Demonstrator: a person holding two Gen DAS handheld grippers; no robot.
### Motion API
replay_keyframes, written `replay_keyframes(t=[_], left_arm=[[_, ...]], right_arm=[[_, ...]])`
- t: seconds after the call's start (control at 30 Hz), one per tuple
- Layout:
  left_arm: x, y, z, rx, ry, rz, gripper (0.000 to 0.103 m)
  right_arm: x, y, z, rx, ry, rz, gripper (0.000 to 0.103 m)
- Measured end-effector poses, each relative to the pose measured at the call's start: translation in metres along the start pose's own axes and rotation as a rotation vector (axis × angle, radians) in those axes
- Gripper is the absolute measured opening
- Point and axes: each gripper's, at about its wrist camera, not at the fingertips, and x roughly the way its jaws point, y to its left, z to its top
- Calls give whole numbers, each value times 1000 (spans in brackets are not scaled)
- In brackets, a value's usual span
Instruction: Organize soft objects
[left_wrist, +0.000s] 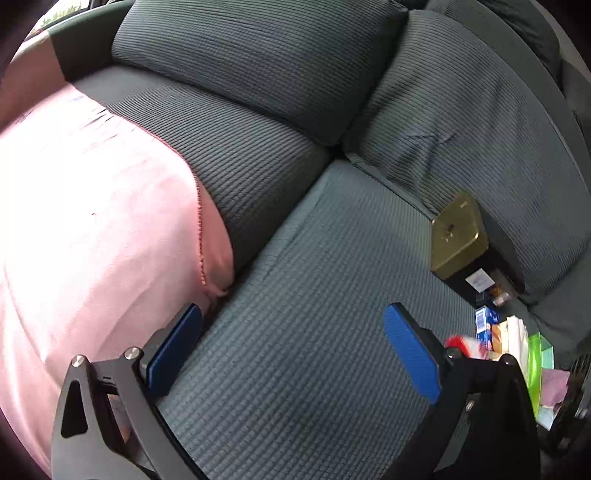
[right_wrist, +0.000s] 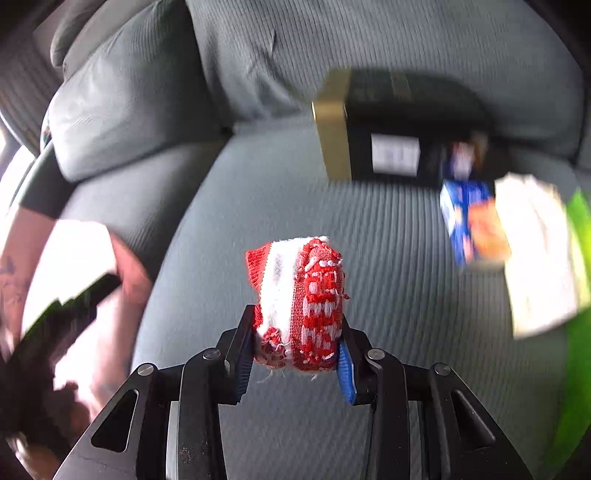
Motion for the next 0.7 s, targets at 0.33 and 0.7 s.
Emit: replay_keyframes(t=[0.33,0.7], left_arm=[[-4,-38,-18,136,-29,-7,98],[-16,-89,-47,316,34,-249,89]], right_arm=[[3,-32,-15,30,65,-40,58],[-44,-74,-14,164,-87,110,71]])
